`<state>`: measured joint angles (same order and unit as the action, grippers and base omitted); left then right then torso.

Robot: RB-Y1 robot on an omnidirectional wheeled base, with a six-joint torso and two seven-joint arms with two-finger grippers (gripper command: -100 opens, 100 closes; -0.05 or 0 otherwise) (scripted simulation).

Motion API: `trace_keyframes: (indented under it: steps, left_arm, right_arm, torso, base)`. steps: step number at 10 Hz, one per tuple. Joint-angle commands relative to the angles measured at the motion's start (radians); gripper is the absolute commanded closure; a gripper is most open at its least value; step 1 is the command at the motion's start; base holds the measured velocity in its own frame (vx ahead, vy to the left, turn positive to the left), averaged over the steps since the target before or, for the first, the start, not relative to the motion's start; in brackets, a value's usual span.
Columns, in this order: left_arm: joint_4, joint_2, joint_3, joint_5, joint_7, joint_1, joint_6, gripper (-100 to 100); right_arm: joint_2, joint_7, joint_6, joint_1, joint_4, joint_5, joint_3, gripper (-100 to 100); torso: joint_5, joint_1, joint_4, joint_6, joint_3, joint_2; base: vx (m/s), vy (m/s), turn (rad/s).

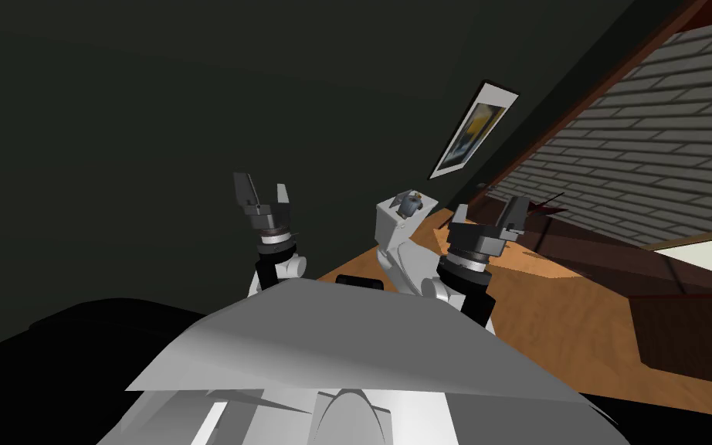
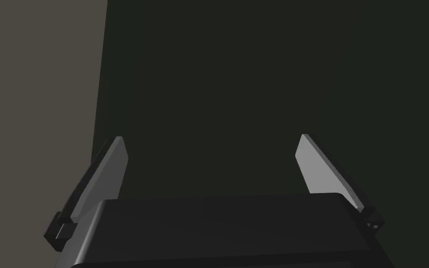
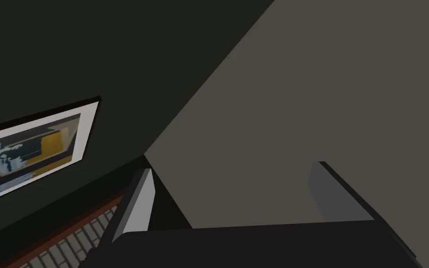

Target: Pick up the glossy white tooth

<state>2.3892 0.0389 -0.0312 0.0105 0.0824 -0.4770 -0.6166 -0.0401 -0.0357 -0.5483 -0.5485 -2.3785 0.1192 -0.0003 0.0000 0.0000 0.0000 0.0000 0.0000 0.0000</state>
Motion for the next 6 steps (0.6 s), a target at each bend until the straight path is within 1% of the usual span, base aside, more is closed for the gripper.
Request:
trace_keyframes:
  steps: [1, 4, 5, 6]
  left_arm:
    - [0.000, 0.000, 0.000, 0.000, 0.000, 0.000, 0.000, 0]
    - [0.000, 0.000, 0.000, 0.000, 0.000, 0.000, 0.000, 0]
    - [0.000, 0.000, 0.000, 0.000, 0.000, 0.000, 0.000, 0]
    - [0.000, 0.000, 0.000, 0.000, 0.000, 0.000, 0.000, 0]
  right_arm:
    - [-0.034, 0.004, 0.006, -0.002, 0.006, -0.001, 0.006, -100]
    - [-0.126, 0.020, 0.031, -0.008, 0.028, -0.005, 0.032, -100]
    - [-0.142, 0.020, 0.031, -0.008, 0.028, -0.005, 0.032, -100]
    - [-0.179, 0.028, 0.043, -0.011, 0.039, -0.007, 0.044, -100]
  torso:
    - [0.000, 0.000, 0.000, 0.000, 0.000, 0.000]
    - [0.000, -0.001, 0.000, 0.000, 0.000, 0.001]
    - [0.000, -0.001, 0.000, 0.000, 0.000, 0.001]
    - [0.000, -0.001, 0.000, 0.000, 0.000, 0.001]
  base:
    - [-0.003, -0.001, 0.053]
    - [-0.012, -0.010, 0.105]
    - [-0.011, -0.010, 0.040]
    - [-0.011, -0.007, 0.108]
